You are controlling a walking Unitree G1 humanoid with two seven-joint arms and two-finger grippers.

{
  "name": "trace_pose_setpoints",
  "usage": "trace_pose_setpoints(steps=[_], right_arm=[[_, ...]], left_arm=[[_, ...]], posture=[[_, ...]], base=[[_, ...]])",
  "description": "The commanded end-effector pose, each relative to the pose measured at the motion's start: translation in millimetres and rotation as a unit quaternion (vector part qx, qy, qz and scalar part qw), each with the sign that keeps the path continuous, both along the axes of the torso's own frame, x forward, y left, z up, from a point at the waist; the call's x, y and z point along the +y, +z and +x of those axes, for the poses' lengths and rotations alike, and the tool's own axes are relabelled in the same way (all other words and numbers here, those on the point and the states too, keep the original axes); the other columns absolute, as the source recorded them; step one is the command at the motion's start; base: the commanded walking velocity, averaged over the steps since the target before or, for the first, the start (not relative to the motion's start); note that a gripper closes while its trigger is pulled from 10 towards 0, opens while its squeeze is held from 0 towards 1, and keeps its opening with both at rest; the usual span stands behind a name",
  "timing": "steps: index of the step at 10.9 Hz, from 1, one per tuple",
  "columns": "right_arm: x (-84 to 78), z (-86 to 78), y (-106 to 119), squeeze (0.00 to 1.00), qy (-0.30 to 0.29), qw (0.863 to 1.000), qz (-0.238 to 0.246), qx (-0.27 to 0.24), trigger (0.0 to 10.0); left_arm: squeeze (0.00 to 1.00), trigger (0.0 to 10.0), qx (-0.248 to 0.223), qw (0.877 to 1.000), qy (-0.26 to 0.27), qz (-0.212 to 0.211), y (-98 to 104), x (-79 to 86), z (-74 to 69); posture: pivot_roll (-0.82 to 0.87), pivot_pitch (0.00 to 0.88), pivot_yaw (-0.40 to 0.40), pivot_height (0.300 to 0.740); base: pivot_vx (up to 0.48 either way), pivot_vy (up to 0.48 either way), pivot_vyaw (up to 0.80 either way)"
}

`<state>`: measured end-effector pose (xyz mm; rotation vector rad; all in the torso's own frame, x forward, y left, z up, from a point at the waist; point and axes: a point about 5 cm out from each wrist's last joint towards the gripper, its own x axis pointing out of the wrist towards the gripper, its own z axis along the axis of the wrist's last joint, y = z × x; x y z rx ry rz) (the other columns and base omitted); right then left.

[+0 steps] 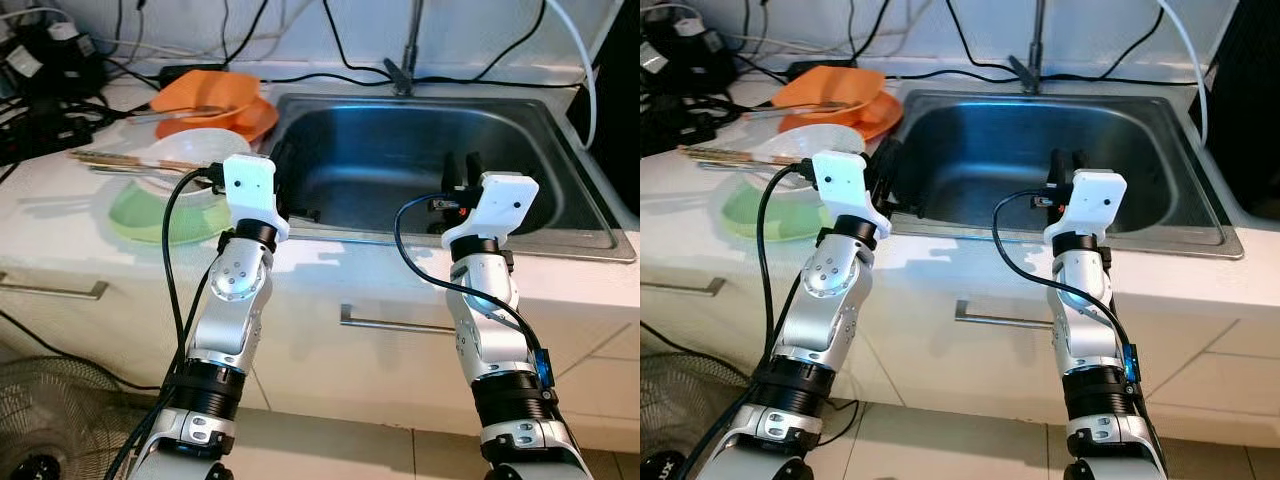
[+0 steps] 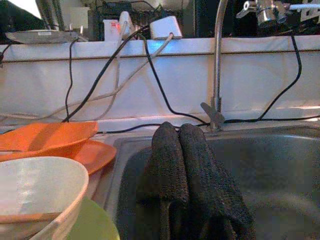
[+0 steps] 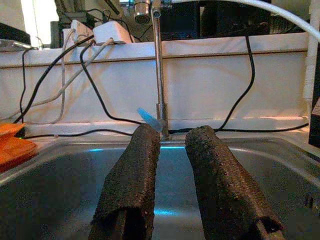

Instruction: Kitchen organization

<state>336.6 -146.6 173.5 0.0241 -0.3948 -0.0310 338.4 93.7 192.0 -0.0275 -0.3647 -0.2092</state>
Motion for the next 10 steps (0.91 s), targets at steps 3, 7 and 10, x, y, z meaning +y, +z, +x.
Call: trace_pose_setpoints(steps=[3, 7, 10], right_arm=[[4.3, -0.5, -1.1, 0.0, 0.004, 1.0, -0.001, 0.0, 10.0], [4.5, 1.6, 0.7, 0.0, 0.004, 1.0, -0.001, -0.004, 10.0], [5.5, 2.3, 0.1, 0.0, 0.006, 1.0, 0.0, 0.0, 10.0]], left_arm=[[0.0, 10.0, -0.006, 1.0, -0.002, 0.003, 4.8, -1.8, 1.9], [0.0, 10.0, -0.008, 1.0, 0.004, 0.001, 5.8, 0.3, 2.2], [0.0, 10.0, -0.007, 1.0, 0.007, 0.002, 5.2, 1.9, 1.5]], posture=[[0.05, 0.0, 0.072, 0.74], [0.07, 0.0, 0.068, 0.74], [0.07, 0.0, 0.066, 0.74]], base=[[0.265, 0.0, 0.0], [0.31, 0.0, 0.0], [0.315, 0.0, -0.46]])
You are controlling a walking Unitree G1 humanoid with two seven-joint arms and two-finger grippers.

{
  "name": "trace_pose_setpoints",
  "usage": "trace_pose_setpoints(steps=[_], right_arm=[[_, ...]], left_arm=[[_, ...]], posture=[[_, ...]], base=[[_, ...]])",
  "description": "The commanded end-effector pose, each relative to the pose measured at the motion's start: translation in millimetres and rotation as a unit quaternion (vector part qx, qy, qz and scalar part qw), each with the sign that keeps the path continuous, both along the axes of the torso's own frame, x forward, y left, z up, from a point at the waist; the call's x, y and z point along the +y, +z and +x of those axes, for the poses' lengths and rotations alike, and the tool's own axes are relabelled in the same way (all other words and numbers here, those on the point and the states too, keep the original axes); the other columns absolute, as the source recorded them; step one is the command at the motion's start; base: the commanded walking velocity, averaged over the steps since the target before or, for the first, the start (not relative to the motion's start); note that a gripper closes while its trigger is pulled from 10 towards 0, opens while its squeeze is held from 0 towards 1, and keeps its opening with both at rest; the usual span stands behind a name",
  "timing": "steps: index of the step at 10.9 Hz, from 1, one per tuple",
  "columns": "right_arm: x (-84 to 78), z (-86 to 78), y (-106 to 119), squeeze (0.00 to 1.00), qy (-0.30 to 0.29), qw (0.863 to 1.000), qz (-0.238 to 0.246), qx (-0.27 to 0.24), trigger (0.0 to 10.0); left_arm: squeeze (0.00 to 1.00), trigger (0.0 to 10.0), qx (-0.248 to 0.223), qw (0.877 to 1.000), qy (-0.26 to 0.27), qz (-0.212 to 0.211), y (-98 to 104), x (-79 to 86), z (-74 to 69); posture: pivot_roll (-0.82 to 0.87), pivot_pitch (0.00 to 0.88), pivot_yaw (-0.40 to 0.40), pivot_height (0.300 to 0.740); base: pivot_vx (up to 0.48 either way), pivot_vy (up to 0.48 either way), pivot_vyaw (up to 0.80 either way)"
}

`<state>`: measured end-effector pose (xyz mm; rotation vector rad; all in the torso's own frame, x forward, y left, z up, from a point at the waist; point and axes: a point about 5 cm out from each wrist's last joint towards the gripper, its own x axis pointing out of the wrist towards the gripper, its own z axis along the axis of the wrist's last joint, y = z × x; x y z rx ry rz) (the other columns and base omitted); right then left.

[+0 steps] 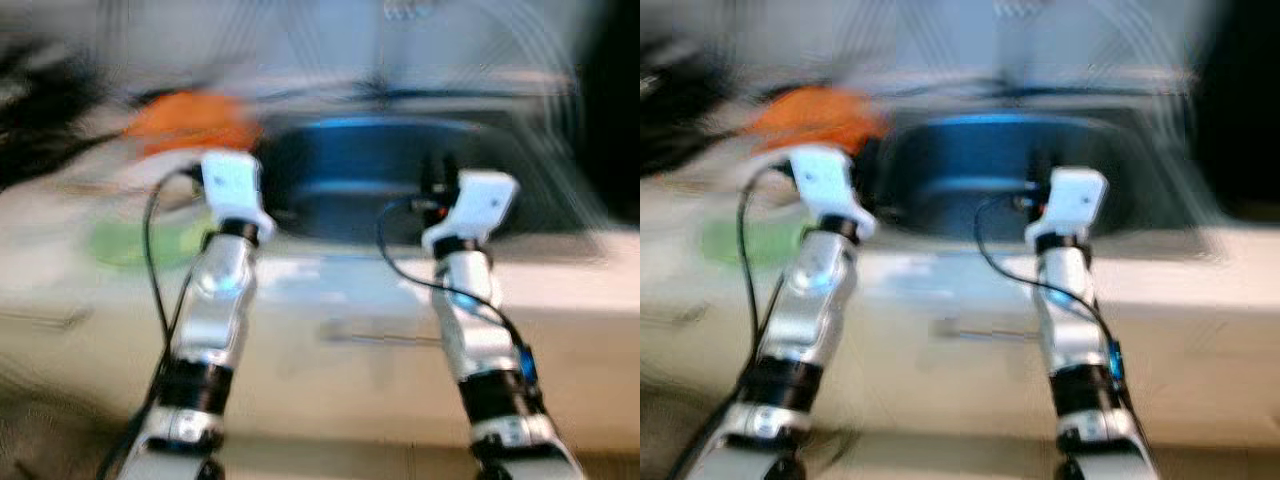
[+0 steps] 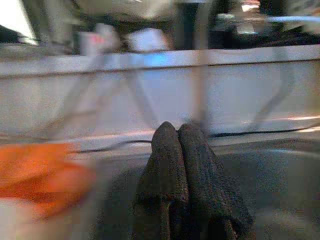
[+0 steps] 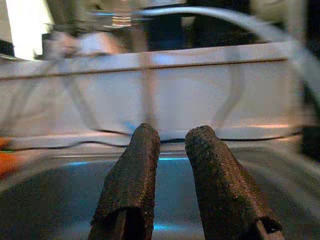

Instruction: Kitchen organization

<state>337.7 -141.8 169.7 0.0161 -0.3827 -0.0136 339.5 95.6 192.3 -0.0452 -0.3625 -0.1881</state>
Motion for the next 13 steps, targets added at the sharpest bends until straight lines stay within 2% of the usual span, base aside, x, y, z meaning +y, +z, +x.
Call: trace_pose_setpoints(steps=[1, 3, 9, 11, 12, 13], right_arm=[[1.3, 0.8, 4.3, 0.0, -0.001, 1.0, 0.002, -0.009, 10.0], [1.6, 0.4, 4.2, 0.0, -0.002, 1.0, 0.002, -0.01, 10.0], [3.9, 0.5, 3.0, 0.0, 0.0, 1.0, 0.004, -0.01, 10.0], [5.8, 0.6, 2.3, 0.0, 0.004, 1.0, 0.004, -0.009, 10.0], [5.9, 0.6, 2.2, 0.0, 0.004, 1.0, 0.004, -0.008, 10.0], [6.7, 0.6, 1.4, 0.0, 0.006, 1.0, 0.004, -0.007, 10.0]], left_arm=[[0.0, 10.0, -0.01, 1.0, -0.002, 0.012, 4.9, -0.2, 0.3], [0.0, 10.0, -0.009, 1.0, -0.002, 0.013, 4.8, -0.6, 0.2], [0.0, 10.0, -0.017, 1.0, -0.01, 0.012, 6.3, -4.4, -4.9], [0.0, 10.0, -0.024, 0.999, 0.032, -0.004, 14.9, 19.8, -7.1], [0.0, 10.0, -0.025, 0.999, 0.04, -0.005, 16.1, 24.4, -7.1], [0.0, 10.0, -0.037, 0.993, 0.113, -0.012, 24.7, 64.1, -12.8]], posture=[[0.06, 0.0, 0.066, 0.74], [0.07, 0.0, 0.066, 0.74], [0.07, 0.0, 0.067, 0.74], [0.07, 0.0, 0.069, 0.74], [0.08, 0.0, 0.069, 0.74], [0.08, 0.0, 0.07, 0.74]], base=[[0.311, 0.0, 0.0], [0.313, 0.0, 0.0], [0.0, 0.0, 0.0], [0.0, 0.0, 0.0], [0.0, 0.0, 0.0], [0.0, 0.0, 0.0]])
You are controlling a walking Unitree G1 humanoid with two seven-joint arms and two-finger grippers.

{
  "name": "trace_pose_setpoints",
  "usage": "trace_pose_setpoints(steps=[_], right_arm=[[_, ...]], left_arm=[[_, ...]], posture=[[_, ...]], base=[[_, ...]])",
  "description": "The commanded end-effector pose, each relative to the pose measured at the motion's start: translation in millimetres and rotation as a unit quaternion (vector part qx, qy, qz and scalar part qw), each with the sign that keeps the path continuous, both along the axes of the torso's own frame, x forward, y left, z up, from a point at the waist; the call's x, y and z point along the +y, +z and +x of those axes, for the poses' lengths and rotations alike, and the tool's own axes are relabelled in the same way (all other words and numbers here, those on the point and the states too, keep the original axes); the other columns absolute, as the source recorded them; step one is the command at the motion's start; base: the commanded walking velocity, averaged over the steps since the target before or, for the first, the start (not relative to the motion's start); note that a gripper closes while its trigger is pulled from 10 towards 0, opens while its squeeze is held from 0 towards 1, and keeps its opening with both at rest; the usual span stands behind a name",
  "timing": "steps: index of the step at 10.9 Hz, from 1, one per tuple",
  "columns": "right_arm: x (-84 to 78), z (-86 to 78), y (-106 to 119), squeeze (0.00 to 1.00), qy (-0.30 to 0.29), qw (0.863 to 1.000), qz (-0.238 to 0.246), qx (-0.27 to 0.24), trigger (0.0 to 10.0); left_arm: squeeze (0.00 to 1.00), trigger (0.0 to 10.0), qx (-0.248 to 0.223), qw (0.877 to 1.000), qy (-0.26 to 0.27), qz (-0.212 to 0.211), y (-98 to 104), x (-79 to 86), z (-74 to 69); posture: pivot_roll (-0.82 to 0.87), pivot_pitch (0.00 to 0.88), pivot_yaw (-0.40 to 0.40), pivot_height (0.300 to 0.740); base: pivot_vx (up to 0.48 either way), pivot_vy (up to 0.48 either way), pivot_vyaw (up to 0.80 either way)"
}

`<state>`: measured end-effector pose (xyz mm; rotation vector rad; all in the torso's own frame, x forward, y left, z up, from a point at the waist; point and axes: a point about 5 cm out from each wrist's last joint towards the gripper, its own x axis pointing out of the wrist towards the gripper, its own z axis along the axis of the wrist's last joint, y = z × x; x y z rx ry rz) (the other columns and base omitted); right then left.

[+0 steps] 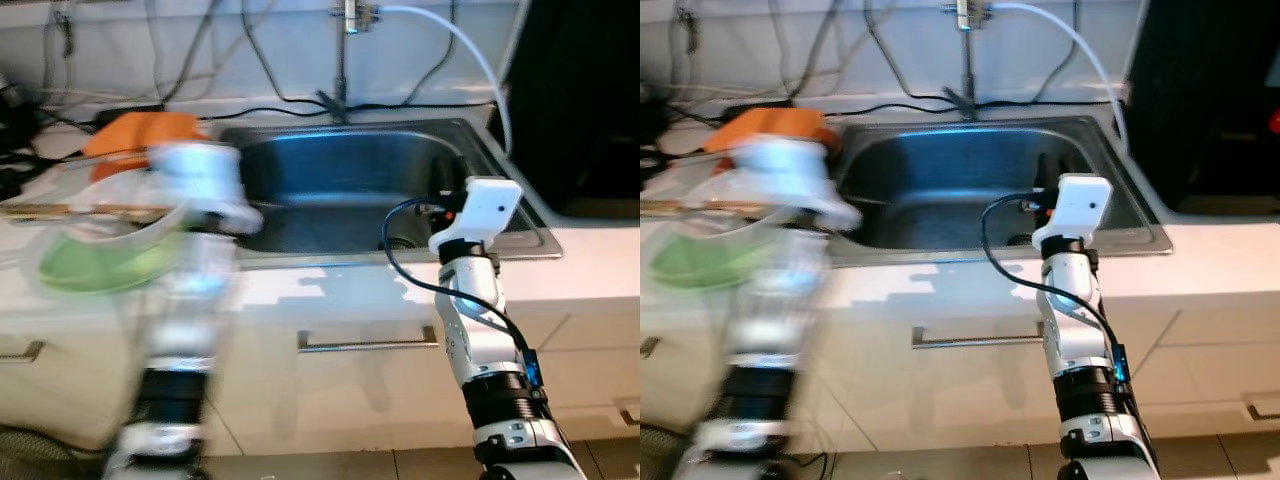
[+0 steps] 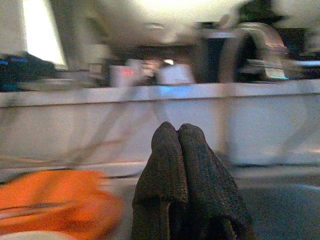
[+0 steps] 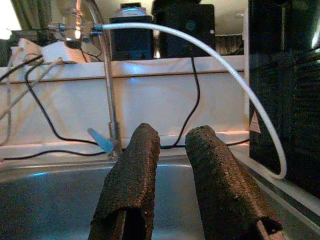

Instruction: Kitchen organization

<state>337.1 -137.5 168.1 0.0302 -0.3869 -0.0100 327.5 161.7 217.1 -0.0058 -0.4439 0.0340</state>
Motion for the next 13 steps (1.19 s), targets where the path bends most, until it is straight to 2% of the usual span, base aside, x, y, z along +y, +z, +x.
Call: trace_pose_setpoints(steps=[1, 2, 3, 4, 5, 6, 8, 10, 11, 13], right_arm=[[2.9, 1.5, 2.4, 0.0, 0.003, 1.0, -0.002, -0.004, 10.0], [4.6, 2.0, 1.5, 0.0, 0.007, 1.0, -0.001, -0.002, 10.0], [7.5, 3.0, 0.7, 0.0, 0.012, 1.0, 0.0, 0.001, 10.0], [10.0, 3.6, 1.9, 0.0, 0.017, 1.0, 0.0, -0.001, 10.0], [9.4, 4.0, 1.9, 0.0, 0.018, 1.0, 0.0, 0.0, 10.0], [9.9, 4.7, 1.0, 0.0, 0.02, 1.0, -0.001, 0.002, 10.0], [11.9, 5.9, 2.9, 0.0, 0.023, 1.0, 0.0, -0.001, 10.0], [11.5, 5.2, 5.2, 0.0, 0.021, 1.0, 0.004, -0.007, 10.0], [11.8, 4.6, 4.9, 0.0, 0.019, 1.0, 0.002, -0.008, 10.0], [9.2, 3.4, 6.6, 0.0, 0.014, 1.0, 0.004, -0.013, 10.0]], left_arm=[[0.0, 10.0, -0.005, 1.0, 0.028, -0.013, 5.9, 17.3, -5.0], [0.0, 10.0, -0.009, 0.998, 0.05, -0.025, 14.1, 40.0, -10.2], [0.0, 10.0, -0.001, 0.998, 0.053, -0.031, 12.1, 55.5, -14.0], [0.0, 10.0, 0.018, 0.996, 0.076, -0.052, 0.4, 71.5, -21.3], [0.0, 10.0, 0.031, 0.996, 0.072, -0.04, -3.7, 69.5, -22.6], [0.0, 10.0, 0.039, 0.998, 0.038, -0.024, -4.1, 52.4, -20.4], [0.0, 10.0, 0.042, 0.998, -0.028, -0.023, -6.2, 11.9, -10.2], [0.0, 10.0, 0.039, 0.992, -0.116, -0.019, -4.4, -44.9, 0.5], [0.0, 10.0, 0.048, 0.99, -0.136, -0.002, -10.0, -57.7, 2.7], [0.0, 10.0, 0.062, 0.988, -0.143, 0.004, -19.2, -64.5, 4.4]], posture=[[0.09, 0.0, 0.067, 0.74], [0.1, 0.0, 0.065, 0.74], [0.11, 0.0, 0.062, 0.74], [0.11, 0.0, 0.062, 0.74], [0.12, 0.0, 0.055, 0.74], [0.12, 0.0, 0.055, 0.74], [0.12, 0.0, 0.051, 0.74], [0.11, 0.0, 0.059, 0.74], [0.1, 0.0, 0.065, 0.74], [0.08, 0.0, 0.072, 0.74]], base=[[0.0, 0.0, 0.0], [0.0, 0.0, 0.0], [0.0, 0.0, 0.0], [0.0, 0.0, 0.0], [0.0, 0.0, 0.0], [0.0, 0.0, 0.0], [0.0, 0.0, 0.0], [0.0, 0.0, 0.0], [0.0, 0.0, 0.0], [0.0, 0.148, 0.0]])
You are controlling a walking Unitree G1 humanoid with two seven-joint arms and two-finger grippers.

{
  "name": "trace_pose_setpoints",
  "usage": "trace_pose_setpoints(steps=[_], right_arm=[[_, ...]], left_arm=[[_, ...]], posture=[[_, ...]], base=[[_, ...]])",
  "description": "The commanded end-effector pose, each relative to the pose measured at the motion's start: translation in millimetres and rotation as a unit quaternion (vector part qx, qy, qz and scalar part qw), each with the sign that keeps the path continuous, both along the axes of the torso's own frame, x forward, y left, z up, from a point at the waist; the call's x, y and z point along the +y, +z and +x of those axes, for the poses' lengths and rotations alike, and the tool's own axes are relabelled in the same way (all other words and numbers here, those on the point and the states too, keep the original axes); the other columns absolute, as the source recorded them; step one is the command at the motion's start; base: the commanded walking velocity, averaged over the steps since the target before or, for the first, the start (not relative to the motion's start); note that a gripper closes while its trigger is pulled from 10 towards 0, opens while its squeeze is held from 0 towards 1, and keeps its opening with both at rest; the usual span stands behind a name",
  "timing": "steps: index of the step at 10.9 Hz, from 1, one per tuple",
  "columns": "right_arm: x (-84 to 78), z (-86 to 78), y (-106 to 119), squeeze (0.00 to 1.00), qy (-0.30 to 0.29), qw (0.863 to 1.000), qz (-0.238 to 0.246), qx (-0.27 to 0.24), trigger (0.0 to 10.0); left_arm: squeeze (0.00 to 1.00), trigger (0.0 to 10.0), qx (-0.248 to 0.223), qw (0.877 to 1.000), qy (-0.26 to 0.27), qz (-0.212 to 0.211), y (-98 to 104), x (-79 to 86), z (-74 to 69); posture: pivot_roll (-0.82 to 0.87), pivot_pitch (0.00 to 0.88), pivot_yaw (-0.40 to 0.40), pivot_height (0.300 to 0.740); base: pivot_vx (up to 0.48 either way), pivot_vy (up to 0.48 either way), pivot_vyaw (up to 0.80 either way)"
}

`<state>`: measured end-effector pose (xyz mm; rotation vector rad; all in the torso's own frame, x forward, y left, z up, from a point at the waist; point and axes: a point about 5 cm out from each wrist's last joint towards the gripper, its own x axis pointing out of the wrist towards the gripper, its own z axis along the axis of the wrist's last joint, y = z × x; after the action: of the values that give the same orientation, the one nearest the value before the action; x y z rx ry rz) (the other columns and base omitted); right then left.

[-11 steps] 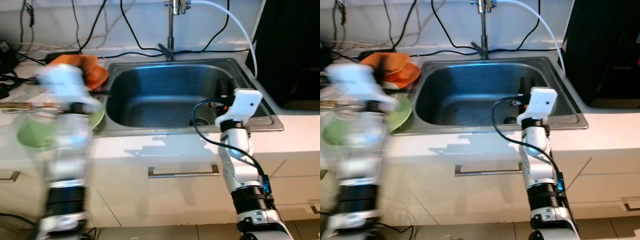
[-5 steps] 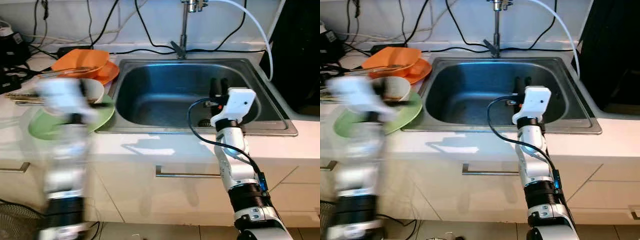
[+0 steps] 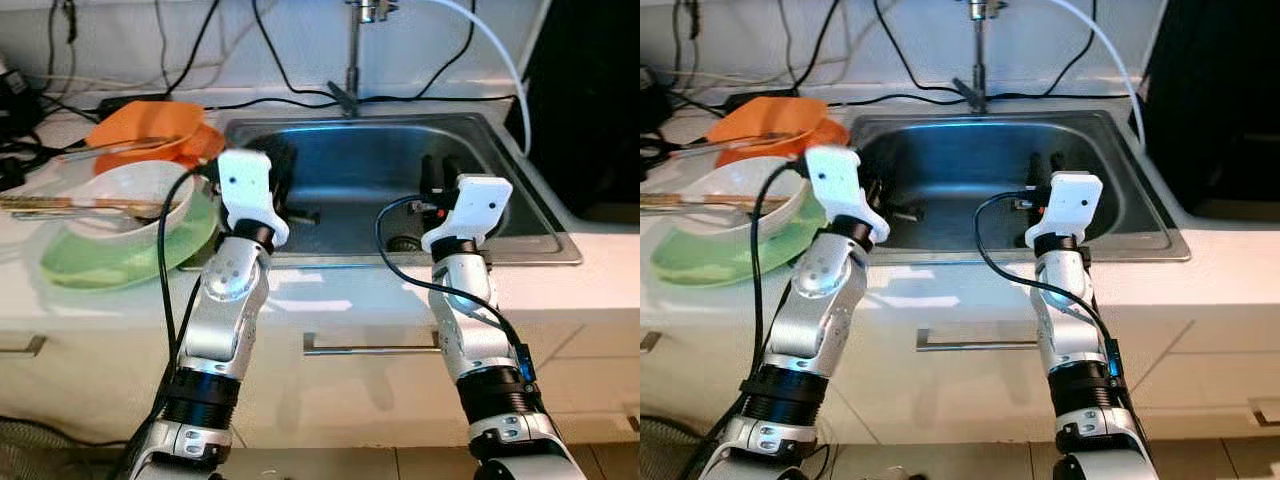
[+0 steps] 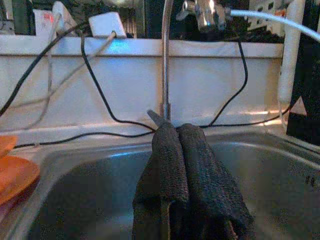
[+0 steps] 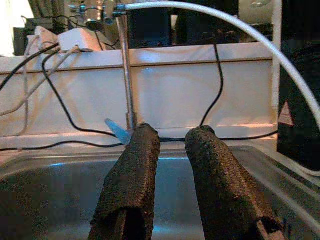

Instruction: Kitchen organization

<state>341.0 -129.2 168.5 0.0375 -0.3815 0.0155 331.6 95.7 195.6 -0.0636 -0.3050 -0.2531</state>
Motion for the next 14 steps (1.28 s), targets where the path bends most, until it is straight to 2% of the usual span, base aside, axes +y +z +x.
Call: trace_pose_setpoints(steps=[1, 5, 7, 14], right_arm=[[0.0, -0.6, 5.7, 0.0, -0.001, 1.0, 0.002, -0.015, 10.0], [1.2, -0.7, 5.0, 0.0, 0.0, 1.0, 0.004, -0.013, 10.0], [-0.9, -0.5, 4.7, 0.0, -0.004, 1.0, 0.004, -0.013, 10.0], [0.8, -1.1, 3.9, 0.0, 0.0, 1.0, -0.007, -0.013, 10.0]], left_arm=[[0.0, 10.0, -0.006, 1.0, 0.005, 0.008, 1.2, 2.9, 1.9], [0.0, 10.0, -0.017, 1.0, 0.012, 0.012, 3.0, 4.0, 2.9], [0.0, 10.0, -0.032, 0.999, 0.004, 0.015, 6.2, 0.7, 1.8], [0.0, 10.0, -0.034, 0.999, -0.008, 0.015, 5.5, -7.2, 0.4]], posture=[[0.08, 0.0, 0.072, 0.74], [0.09, 0.0, 0.071, 0.74], [0.08, 0.0, 0.071, 0.74], [0.08, 0.0, 0.072, 0.74]], base=[[0.0, 0.371, 0.0], [0.0, 0.375, 0.0], [0.0, 0.0, 0.0], [0.0, 0.036, 0.0]])
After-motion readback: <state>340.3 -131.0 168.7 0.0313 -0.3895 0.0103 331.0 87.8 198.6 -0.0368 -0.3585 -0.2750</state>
